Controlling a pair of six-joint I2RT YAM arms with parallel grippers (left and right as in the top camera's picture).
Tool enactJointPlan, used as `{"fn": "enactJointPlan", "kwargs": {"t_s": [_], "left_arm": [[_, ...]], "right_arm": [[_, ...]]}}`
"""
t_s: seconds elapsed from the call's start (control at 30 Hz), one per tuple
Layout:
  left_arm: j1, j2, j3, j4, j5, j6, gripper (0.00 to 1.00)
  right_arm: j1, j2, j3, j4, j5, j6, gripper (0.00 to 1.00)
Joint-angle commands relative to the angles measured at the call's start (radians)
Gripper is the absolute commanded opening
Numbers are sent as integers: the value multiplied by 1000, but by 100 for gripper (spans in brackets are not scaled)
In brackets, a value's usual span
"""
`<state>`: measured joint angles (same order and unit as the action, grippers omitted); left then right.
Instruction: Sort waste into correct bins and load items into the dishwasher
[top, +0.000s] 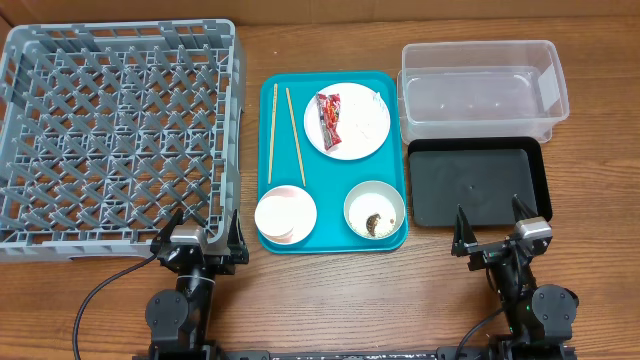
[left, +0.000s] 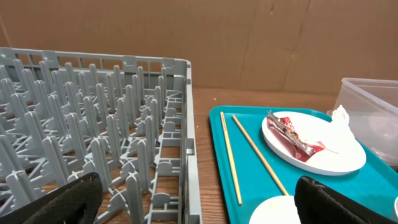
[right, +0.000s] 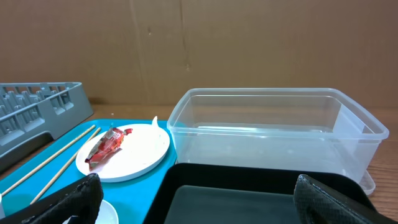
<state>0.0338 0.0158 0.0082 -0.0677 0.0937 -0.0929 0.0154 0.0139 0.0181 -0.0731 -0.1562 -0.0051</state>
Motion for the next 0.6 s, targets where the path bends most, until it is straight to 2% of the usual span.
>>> {"fn": "enactJointPlan", "kwargs": {"t_s": [0.0,0.57], "left_arm": [[5,-5,-3,-3,0,27,100],[5,-5,-3,-3,0,27,100]], "right_arm": [[2,-6,-10,3,6,-6,100],[2,-6,-10,30,-32,9,100]]}}
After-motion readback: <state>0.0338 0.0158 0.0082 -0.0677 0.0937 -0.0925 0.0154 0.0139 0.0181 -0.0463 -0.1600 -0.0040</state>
